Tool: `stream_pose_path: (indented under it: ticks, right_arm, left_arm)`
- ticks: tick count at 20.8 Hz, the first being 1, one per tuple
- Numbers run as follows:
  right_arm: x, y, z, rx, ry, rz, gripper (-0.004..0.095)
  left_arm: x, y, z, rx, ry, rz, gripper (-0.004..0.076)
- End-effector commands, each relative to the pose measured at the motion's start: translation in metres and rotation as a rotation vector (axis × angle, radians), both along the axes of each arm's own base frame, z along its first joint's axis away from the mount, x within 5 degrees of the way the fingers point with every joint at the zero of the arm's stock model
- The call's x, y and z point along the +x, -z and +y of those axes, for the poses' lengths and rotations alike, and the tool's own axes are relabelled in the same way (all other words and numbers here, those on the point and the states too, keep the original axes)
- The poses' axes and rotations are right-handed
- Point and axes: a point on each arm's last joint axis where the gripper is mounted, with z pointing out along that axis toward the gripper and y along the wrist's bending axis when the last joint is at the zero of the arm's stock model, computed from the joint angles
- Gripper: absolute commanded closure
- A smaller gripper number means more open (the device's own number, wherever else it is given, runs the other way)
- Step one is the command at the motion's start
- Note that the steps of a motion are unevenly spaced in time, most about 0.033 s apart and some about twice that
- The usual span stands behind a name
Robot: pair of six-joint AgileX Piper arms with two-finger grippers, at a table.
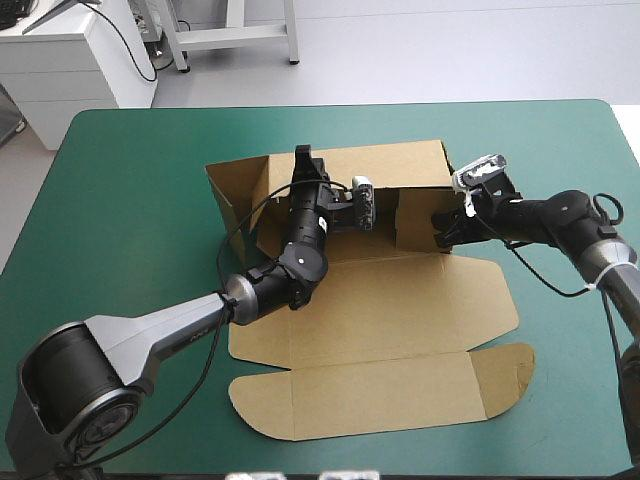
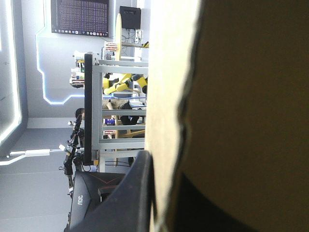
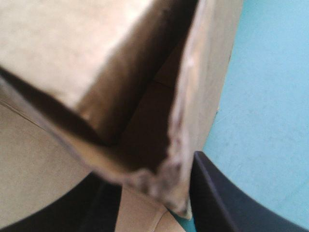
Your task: Fold the box
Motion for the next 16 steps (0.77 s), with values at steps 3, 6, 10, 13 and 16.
stream_pose_path:
  ticks: [3, 6, 10, 13, 16]
  right_arm:
    - [0.003, -0.020, 0.019, -0.017, -0.045, -0.149, 0.0773]
    - [0.002, -0.020, 0.040, -0.058, -0.067, -0.198, 0.0794]
    - [0.005, -0.022, 0.041, -0.105, -0.041, -0.257, 0.0790]
    - [0.006, -0.023, 0.042, -0.095, -0.018, -0.263, 0.0913]
    - [0.004, -0.025, 0.042, -0.091, -0.016, -0.251, 0.0907]
  left_arm:
    - [-0.004, -0.021, 0.002, -0.083, -0.004, -0.022, 0.0731]
    - [-0.005, -0.021, 0.002, -0.090, -0.002, -0.019, 0.0731]
    - [-0.004, -0.021, 0.002, -0.090, -0.006, -0.021, 0.0731]
    - [-0.004, -0.021, 0.002, -0.090, -0.006, -0.021, 0.0731]
    - [-0.004, -0.021, 0.002, -0.090, -0.006, -0.021, 0.0731]
